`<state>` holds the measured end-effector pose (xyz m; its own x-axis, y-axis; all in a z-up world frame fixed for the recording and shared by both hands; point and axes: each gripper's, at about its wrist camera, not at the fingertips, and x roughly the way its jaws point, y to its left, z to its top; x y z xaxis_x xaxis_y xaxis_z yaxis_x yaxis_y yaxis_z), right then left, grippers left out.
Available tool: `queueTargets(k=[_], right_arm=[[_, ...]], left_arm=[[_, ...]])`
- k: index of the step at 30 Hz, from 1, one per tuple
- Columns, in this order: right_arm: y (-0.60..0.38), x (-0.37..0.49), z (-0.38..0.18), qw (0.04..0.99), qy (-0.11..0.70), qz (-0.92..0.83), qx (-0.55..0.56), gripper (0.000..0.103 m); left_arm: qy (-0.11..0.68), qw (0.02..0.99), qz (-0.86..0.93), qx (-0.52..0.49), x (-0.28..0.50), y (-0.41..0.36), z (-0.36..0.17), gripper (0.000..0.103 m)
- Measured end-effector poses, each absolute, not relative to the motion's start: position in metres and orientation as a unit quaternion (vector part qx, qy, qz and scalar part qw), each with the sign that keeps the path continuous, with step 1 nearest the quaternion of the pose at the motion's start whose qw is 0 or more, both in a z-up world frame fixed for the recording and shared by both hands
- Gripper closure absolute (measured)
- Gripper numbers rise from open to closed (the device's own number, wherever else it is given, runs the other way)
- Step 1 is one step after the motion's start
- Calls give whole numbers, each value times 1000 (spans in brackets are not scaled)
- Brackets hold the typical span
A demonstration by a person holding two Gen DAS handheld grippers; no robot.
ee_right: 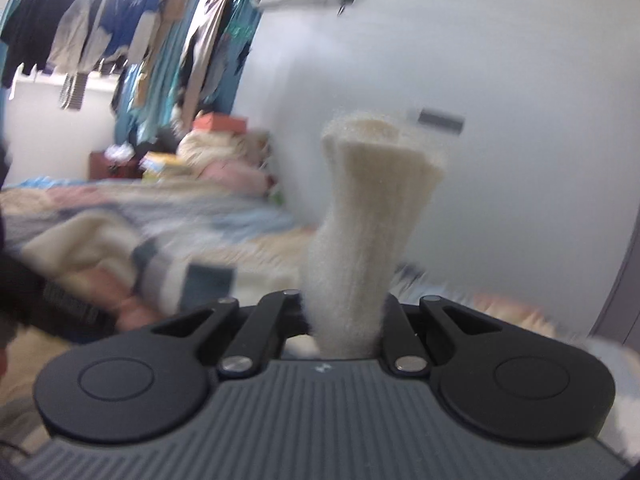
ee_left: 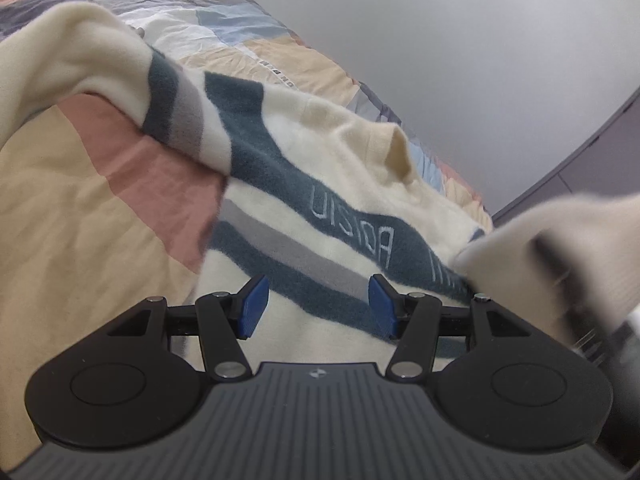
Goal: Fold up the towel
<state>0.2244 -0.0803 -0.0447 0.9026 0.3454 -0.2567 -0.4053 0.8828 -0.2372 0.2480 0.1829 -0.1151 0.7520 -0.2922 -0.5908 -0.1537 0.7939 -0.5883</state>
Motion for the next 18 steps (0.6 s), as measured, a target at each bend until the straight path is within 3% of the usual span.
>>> queueTargets(k=[5,10,11,13,14,15,18], right_arm=[[-48,208,-109,947,190,206,-157,91],[-40,210,-131,928,261,217,-153,87],[-39,210,-130,925,270,221,-150,81],[-36,207,-129,916,286,246,-138,58],[-37,205,-126,911,293,259,-130,38],[-30,202,-128,908,298,267,-125,28],[-33,186,-123,898,311,286,-120,27]], left_arm=[[352,875,-36,-330,249,191,-120,42],[362,873,-44,-322,255,186,-127,42],[364,874,-47,-318,256,183,-128,42],[364,876,-53,-312,257,180,-128,42],[364,877,-56,-309,256,179,-127,42],[364,878,-57,-304,255,178,-126,42],[357,885,-62,-292,252,173,-121,42]])
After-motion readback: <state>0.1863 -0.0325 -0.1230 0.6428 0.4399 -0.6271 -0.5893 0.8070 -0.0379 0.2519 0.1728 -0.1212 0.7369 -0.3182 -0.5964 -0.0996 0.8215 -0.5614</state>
